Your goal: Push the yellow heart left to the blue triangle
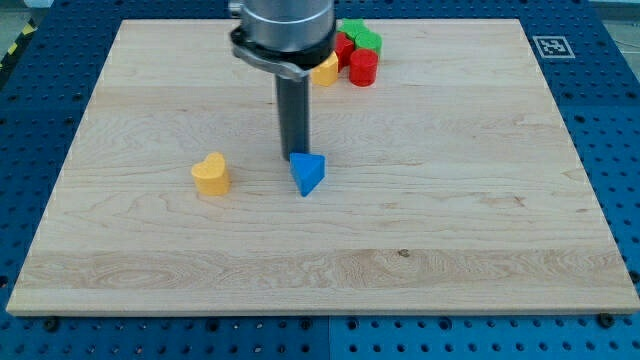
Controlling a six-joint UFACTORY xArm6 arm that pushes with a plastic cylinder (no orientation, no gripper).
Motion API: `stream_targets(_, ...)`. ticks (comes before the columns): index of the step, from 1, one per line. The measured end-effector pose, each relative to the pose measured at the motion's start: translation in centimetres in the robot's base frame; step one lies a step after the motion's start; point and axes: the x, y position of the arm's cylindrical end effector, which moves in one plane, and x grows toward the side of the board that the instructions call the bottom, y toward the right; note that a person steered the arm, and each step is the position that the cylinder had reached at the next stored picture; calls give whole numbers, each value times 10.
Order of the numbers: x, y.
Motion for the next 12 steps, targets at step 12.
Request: stream_targets(12,55,37)
